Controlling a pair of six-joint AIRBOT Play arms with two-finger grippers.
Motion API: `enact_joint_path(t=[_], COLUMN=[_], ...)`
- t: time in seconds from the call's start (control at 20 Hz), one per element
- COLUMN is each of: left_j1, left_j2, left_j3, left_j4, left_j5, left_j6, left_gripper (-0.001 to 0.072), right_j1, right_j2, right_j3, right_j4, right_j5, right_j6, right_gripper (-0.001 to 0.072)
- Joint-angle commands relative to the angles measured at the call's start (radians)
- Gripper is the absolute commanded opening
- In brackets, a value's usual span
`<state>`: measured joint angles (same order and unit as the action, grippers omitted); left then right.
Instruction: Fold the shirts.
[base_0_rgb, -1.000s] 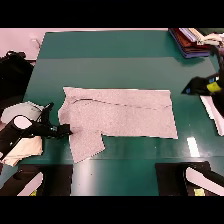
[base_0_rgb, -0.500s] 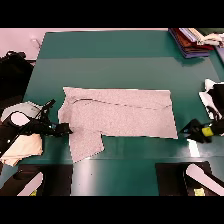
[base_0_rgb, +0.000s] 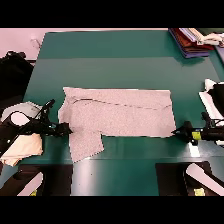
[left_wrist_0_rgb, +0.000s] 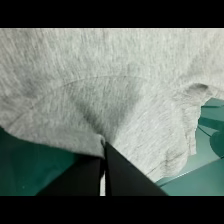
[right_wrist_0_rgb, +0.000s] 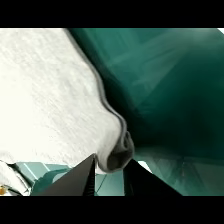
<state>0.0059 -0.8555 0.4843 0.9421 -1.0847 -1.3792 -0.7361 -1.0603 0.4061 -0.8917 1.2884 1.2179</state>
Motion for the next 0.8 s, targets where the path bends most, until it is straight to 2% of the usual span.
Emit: enact_joint_path(t=[0.0,0.05,0.1,0.25,0.4,0.55,0.65,0.75], left_j1=[0.000,0.000,0.000,0.000,0.000,0.000,0.000,0.000], left_j2=[0.000,0.001,0.004,0.007,0.065,0.212,0.278,0.282], left_j3=[0.001,0.003,0.010,0.084,0.115,0.116,0.136,0.180], left_j4=[0.000,0.001,0.013,0.112,0.128,0.128,0.128,0.129], left_j5=[-0.003,-0.010,-0.020,-0.123,-0.227,-0.305,-0.353,-0.333], left_j6=[-0.008,-0.008,-0.011,-0.039,-0.043,-0.105,-0.136,-0.135], left_gripper=[0.0026,0.0025,0.0025,0.0024,0.0024,0.0024,0.0024,0.0024], right_j1=[0.102,0.145,0.187,0.274,0.357,0.415,0.431,0.431], right_j2=[0.000,0.000,0.000,0.008,0.110,0.266,0.346,0.368], right_j3=[-0.006,-0.006,0.005,0.125,0.234,0.286,0.319,0.351], right_j4=[0.033,0.033,0.027,-0.021,-0.209,-0.367,-0.399,-0.388], right_j5=[-0.051,-0.070,-0.079,0.028,0.156,0.211,0.225,0.211], right_j6=[-0.026,-0.026,-0.026,-0.008,0.063,0.156,0.195,0.208], right_gripper=[0.0156,0.0064,0.0012,0.0012,0.0012,0.0011,0.0012,0.0011])
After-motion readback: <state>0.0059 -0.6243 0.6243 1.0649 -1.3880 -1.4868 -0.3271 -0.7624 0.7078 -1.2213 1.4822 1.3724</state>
